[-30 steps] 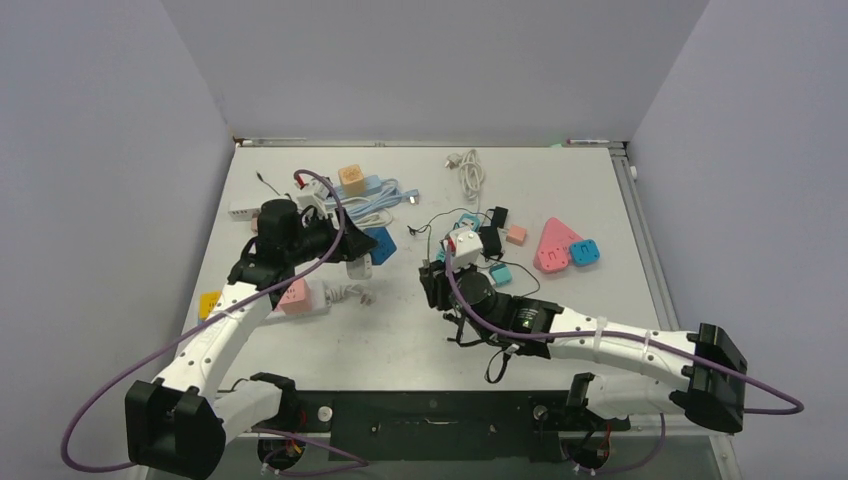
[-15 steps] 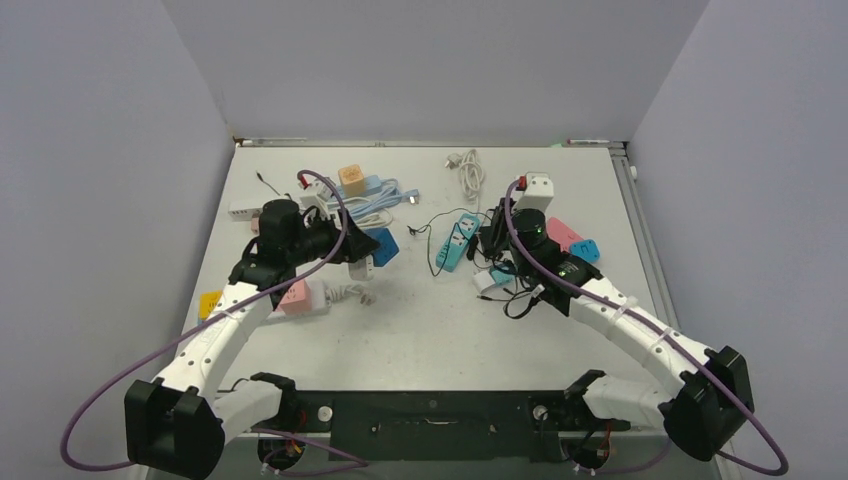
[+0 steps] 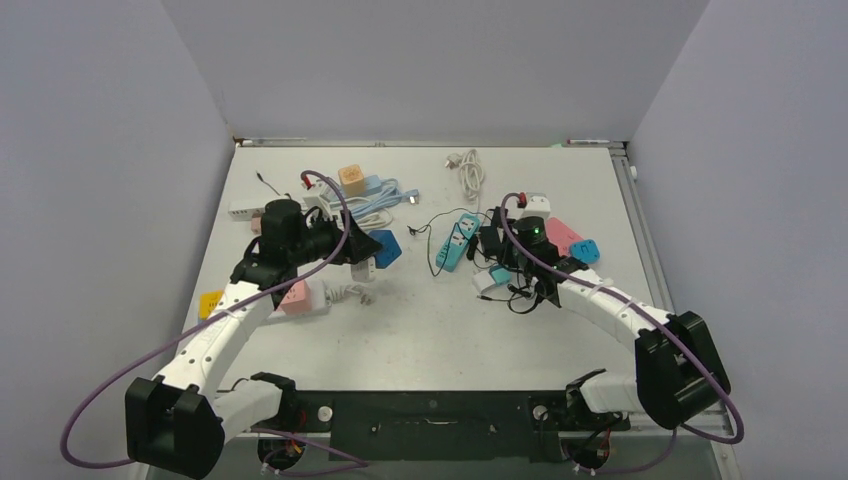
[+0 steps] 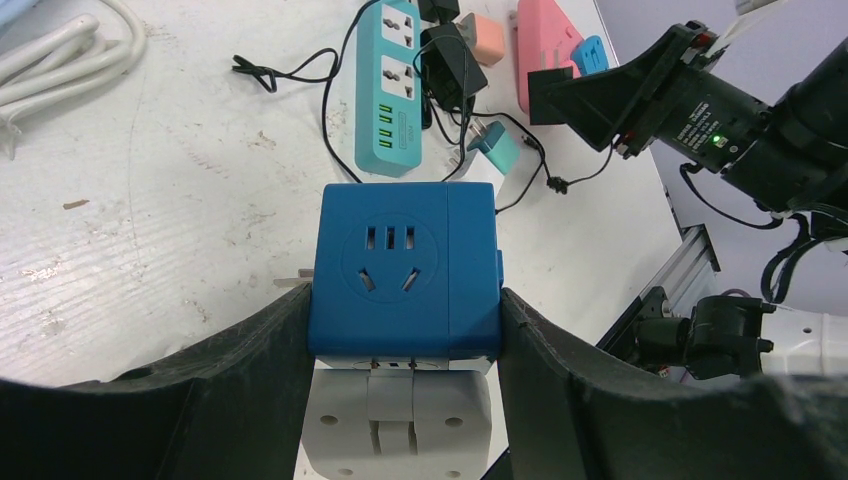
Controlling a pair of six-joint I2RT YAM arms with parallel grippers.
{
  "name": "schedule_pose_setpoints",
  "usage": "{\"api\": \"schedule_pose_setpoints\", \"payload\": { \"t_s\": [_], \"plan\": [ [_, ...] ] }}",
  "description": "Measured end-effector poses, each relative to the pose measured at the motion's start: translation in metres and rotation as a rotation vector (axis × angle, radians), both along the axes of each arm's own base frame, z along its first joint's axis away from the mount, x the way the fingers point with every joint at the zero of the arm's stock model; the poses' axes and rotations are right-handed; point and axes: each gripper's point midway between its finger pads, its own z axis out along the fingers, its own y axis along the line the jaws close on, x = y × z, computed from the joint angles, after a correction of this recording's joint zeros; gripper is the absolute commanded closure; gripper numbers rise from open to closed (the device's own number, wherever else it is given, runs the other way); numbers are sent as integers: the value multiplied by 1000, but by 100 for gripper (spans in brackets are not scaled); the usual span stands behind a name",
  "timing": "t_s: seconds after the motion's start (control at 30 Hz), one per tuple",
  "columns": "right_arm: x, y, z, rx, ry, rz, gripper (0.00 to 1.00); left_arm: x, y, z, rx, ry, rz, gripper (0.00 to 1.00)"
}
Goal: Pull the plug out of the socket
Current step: Place the plug at the center of the board.
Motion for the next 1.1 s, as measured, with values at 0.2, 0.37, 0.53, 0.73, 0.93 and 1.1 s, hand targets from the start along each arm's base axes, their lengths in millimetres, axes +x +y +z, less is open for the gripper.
{"api": "schedule_pose_setpoints", "payload": {
  "t_s": [0.2,0.37,0.53,0.73,0.93,1.1],
  "plan": [
    [-5,-7,-27,17,59,-26,92,1,-1,-3,1,12,-3,100],
    [-1,-25,-40,47,83,-78,90,0,-2,-3,0,13,-8,100],
    [5,-26,-53,61,105,-82,87,0,-2,-3,-1,13,-10,100],
    [8,-23,-77,54,163,-85,81,-2,-3,-2,-9,15,-23,100],
    [19,-16,-76,82,144,-84,63,-4,-5,-1,-15,15,-31,100],
    [21,-9,-78,111,156,-70,42,-4,-5,-1,-14,14,-33,100]
  ]
}}
